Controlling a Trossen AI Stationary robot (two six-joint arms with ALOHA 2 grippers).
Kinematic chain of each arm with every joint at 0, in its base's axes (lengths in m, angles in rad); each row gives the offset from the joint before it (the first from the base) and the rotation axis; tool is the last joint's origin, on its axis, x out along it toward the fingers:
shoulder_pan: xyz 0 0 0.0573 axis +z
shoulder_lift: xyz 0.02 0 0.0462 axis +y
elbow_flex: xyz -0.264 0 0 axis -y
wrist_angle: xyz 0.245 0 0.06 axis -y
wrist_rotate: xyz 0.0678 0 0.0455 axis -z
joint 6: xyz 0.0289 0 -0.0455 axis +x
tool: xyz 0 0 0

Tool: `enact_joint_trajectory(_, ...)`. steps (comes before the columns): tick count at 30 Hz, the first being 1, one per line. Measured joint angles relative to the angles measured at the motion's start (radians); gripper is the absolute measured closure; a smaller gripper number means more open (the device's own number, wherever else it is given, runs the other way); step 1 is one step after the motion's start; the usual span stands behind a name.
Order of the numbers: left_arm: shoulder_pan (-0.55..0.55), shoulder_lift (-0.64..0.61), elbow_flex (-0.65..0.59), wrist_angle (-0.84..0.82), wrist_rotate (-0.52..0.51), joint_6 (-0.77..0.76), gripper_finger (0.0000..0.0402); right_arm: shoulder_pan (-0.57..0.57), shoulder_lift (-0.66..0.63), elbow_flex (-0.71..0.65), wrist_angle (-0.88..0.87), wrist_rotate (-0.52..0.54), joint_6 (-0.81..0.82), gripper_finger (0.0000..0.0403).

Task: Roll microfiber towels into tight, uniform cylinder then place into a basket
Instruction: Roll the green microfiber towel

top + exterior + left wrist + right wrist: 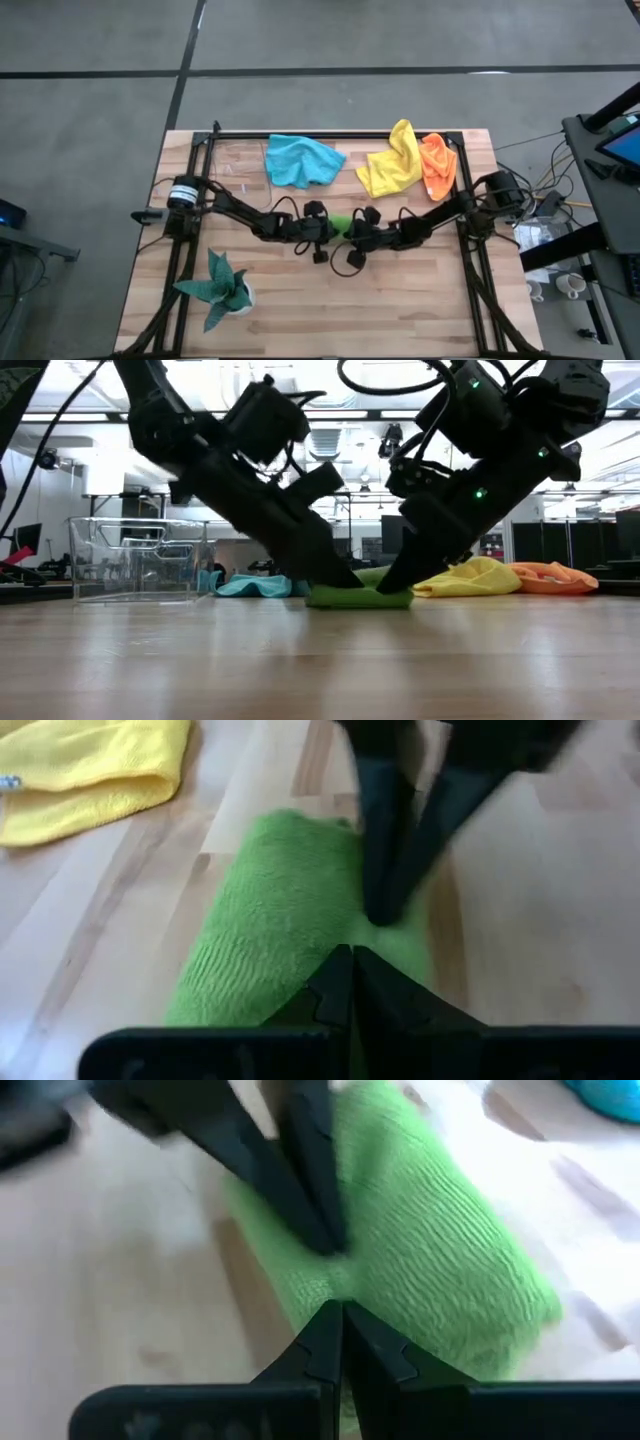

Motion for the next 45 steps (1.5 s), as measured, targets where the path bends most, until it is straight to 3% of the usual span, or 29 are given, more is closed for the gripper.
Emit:
enact_joint_trajectory(6, 0.000, -0.139, -0.004, -0.120, -0.054, 0.087, 0.0402, -0.021, -0.001, 0.001, -0.020, 0.002, -0.112, 0.0394)
enact_joint_trajectory(10, 0.016, -0.171, -0.007, -0.127, -0.128, 0.221, 0.0402, -0.035, -0.003, 0.001, -0.033, -0.019, -0.165, 0.0394)
enact_joint_trajectory(13, 0.051, -0.171, -0.001, -0.127, -0.121, 0.285, 0.0402, -0.038, -0.003, 0.001, -0.035, -0.022, -0.214, 0.0394)
enact_joint_trajectory(17, 0.138, -0.147, 0.016, -0.172, 0.021, 0.286, 0.0402, -0.038, -0.003, 0.001, -0.040, -0.031, -0.278, 0.0394)
enact_joint_trajectory(21, 0.220, -0.127, 0.041, -0.179, 0.101, 0.286, 0.0402, -0.038, -0.003, 0.001, -0.044, -0.041, -0.305, 0.0394)
enact_joint_trajectory(26, 0.287, -0.129, 0.076, -0.220, 0.358, 0.305, 0.0402, -0.038, -0.003, 0.001, -0.047, -0.045, -0.324, 0.0394)
enact_joint_trajectory(30, 0.341, -0.134, 0.143, -0.352, 0.437, 0.237, 0.0402, -0.038, -0.003, 0.001, -0.051, -0.047, -0.326, 0.0394)
enact_joint_trajectory(34, 0.385, -0.112, 0.228, -0.539, 0.583, 0.169, 0.0399, -0.038, -0.002, 0.001, -0.053, -0.048, -0.325, 0.0394)
enact_joint_trajectory(38, 0.400, -0.105, 0.296, -0.620, 0.666, 0.116, 0.0364, -0.038, -0.002, 0.001, -0.052, -0.049, -0.324, 0.0394)
enact_joint_trajectory(42, 0.406, -0.098, 0.324, -0.643, 0.789, 0.017, 0.0302, -0.038, -0.002, 0.000, -0.053, -0.049, -0.322, 0.0394)
enact_joint_trajectory(45, 0.403, -0.099, 0.332, -0.644, 0.818, -0.021, 0.0252, -0.038, -0.002, 0.000, -0.053, -0.049, -0.322, 0.0394)
